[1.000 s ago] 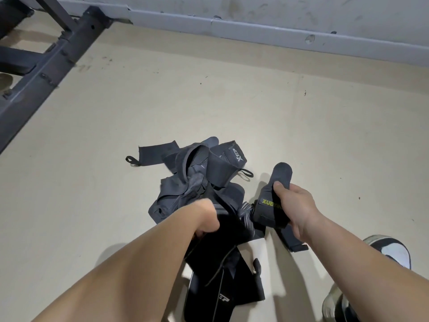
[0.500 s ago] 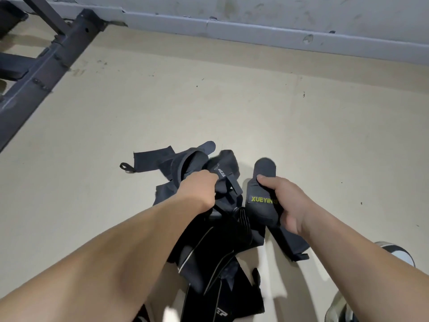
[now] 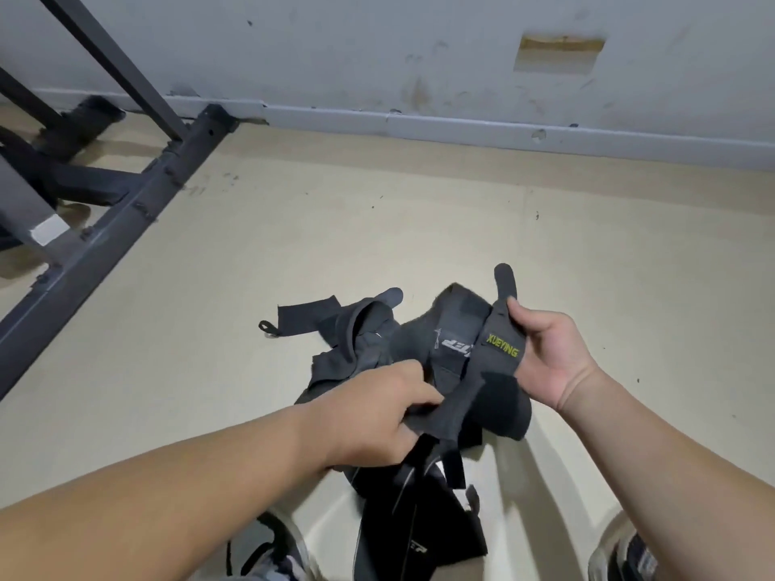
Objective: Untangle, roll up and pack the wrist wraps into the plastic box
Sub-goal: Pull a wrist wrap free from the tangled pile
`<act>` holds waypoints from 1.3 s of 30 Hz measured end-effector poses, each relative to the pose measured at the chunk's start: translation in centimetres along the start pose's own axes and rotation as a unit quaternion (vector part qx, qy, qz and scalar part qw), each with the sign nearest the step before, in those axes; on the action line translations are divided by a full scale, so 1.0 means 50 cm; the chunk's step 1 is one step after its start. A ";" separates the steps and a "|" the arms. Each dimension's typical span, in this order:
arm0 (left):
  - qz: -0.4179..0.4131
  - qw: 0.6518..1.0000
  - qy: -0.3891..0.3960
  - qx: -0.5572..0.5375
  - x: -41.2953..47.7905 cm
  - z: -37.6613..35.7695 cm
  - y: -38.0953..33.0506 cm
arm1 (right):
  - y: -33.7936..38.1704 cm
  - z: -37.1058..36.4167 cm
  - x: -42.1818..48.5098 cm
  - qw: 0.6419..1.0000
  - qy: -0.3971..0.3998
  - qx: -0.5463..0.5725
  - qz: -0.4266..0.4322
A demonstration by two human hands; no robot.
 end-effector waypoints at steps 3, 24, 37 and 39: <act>0.130 0.968 -0.111 -0.181 -0.027 0.073 0.062 | 0.040 -0.020 -0.027 0.999 0.019 0.019 0.034; 0.172 0.939 -0.170 -0.245 -0.128 0.160 0.066 | 0.106 -0.183 -0.137 0.983 0.144 0.045 0.109; 0.080 0.954 -0.288 0.013 -0.128 0.214 0.043 | 0.085 -0.184 -0.137 0.979 0.159 0.083 0.094; 0.133 0.942 -0.294 -0.095 -0.124 0.222 0.056 | 0.068 -0.205 -0.139 0.979 0.176 0.070 0.080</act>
Point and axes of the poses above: each hand's wrist, its own x-axis towards the middle knuckle, its own z-axis out of the back of the hand, y = z × x, the point moved 10 cm from there along x, towards the middle knuckle, and after that the axes turned 9 degrees about x, right-handed, at the moved point
